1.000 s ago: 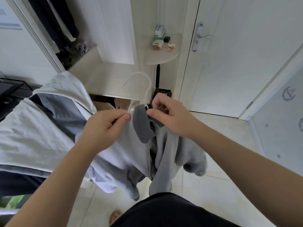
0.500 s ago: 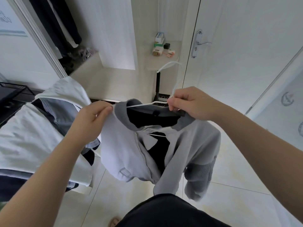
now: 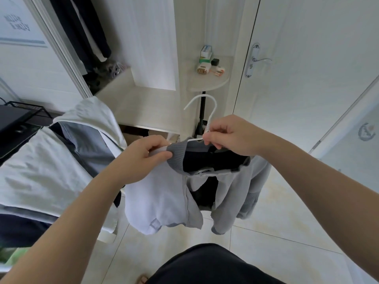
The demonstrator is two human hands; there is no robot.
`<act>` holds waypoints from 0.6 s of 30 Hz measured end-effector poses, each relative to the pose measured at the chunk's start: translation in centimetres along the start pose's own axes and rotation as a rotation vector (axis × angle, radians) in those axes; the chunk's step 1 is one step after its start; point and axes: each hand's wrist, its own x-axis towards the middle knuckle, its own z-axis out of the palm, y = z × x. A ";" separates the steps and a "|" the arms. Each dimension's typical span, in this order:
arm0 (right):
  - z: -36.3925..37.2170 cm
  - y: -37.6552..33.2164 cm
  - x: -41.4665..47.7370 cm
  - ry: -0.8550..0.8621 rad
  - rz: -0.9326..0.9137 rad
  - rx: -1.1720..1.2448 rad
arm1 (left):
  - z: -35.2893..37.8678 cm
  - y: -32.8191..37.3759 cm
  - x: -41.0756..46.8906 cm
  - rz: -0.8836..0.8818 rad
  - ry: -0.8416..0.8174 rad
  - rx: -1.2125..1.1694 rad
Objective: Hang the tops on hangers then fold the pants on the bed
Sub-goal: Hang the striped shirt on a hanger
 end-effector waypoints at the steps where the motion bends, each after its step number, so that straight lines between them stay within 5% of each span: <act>1: 0.1 0.1 -0.1 0.007 -0.005 0.002 | -0.3 -0.4 0.0 -0.026 -0.018 -0.044; 8: -1.1 1.9 -0.5 0.078 -0.028 0.127 | -0.6 -3.6 -2.1 -0.495 -0.242 -0.132; 13: -0.8 3.0 -1.1 0.014 0.018 0.247 | 0.1 -4.2 -1.9 -0.416 -0.029 0.192; 18: -0.6 3.6 -1.5 -0.083 0.058 0.293 | -0.6 -3.3 -2.6 -0.288 0.117 0.069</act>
